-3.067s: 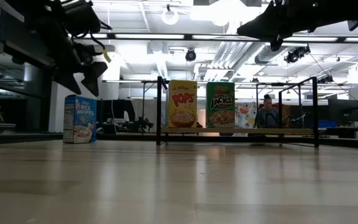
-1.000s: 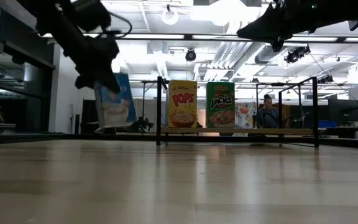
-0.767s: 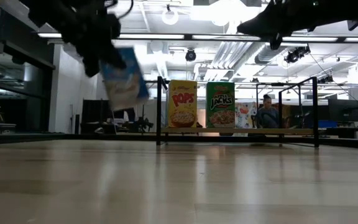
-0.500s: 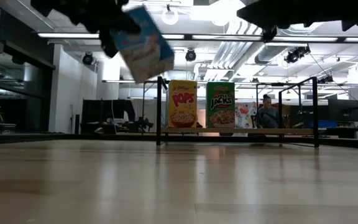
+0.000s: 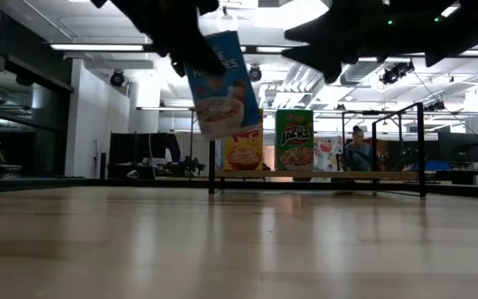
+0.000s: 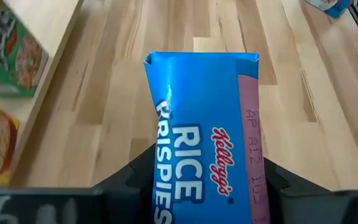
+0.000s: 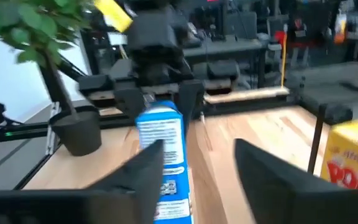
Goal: Stack cereal on shelf
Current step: Put the top blue cereal box on the shelf
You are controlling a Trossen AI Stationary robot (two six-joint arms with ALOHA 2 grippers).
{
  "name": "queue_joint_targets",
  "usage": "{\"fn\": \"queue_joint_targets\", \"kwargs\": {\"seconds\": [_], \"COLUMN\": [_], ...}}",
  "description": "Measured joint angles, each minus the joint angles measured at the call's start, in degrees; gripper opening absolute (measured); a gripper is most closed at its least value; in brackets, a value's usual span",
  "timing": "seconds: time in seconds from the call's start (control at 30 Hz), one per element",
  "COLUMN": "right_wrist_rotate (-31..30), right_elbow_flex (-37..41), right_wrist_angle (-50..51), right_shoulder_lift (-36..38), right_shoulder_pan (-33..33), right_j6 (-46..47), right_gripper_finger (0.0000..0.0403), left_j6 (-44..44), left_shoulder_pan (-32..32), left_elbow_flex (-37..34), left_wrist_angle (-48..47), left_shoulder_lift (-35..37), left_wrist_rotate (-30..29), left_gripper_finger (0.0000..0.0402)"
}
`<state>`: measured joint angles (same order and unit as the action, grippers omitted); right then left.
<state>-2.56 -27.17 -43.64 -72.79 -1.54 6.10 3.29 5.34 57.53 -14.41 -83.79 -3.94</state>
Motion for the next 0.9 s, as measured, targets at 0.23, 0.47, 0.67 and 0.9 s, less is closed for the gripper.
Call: {"fn": "queue_joint_targets", "kwargs": {"seconds": [0.23, 0.47, 0.67, 0.9], "right_wrist_rotate": [-0.2, -0.3, -6.1, -8.8], "right_elbow_flex": [-7.2, -18.3, -24.5, -26.8], "right_wrist_angle": [7.9, 25.4, 31.8, 32.5], "right_shoulder_lift": [-7.4, -11.5, -16.0, -19.4], "right_shoulder_pan": [0.0, -1.9, -4.3, -4.5], "right_j6": [1.4, -0.9, -3.4, -6.1], "right_gripper_finger": [0.0326, 0.0348, 0.0348, 0.0348], "left_j6": [-2.5, -2.5, -2.5, -5.5], "left_shoulder_pan": [0.0, 0.1, 0.1, 1.3], "left_elbow_flex": [1.9, 1.9, 1.9, 1.9], "left_wrist_angle": [-0.1, -2.6, -1.9, 0.1], "left_shoulder_lift": [-0.7, -0.4, -0.4, -0.3], "left_wrist_rotate": [-2.6, -5.9, -7.3, -7.2], "left_gripper_finger": [0.0145, 0.0145, 0.0145, 0.0145]}}
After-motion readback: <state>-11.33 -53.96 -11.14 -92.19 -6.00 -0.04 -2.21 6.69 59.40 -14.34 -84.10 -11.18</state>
